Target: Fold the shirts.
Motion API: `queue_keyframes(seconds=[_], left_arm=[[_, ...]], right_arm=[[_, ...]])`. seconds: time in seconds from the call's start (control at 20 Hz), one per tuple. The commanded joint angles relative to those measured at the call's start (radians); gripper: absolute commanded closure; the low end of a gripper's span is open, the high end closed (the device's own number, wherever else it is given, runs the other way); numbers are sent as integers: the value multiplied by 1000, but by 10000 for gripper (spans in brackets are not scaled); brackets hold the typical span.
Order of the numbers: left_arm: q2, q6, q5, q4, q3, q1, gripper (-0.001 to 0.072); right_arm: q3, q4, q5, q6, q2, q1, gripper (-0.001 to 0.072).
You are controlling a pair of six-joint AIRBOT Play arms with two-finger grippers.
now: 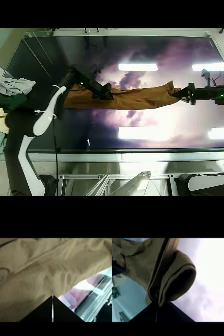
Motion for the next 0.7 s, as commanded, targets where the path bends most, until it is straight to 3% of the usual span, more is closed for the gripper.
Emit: queue_keyframes(seconds=[0.0,0.2,0.45,0.65], left_arm=[[-74,-67,10,12,94,-74,693],[-145,-142,60,116,227,-135,693],[-186,-168,63,92,230,-150,693],[-180,-111,26,-140,231,-150,692]], right_arm=[[2,7,71,0,3,-51,693],[3,65,135,-28,5,-71,693],[3,212,201,-52,18,-76,693],[3,301,206,-53,53,-35,693]])
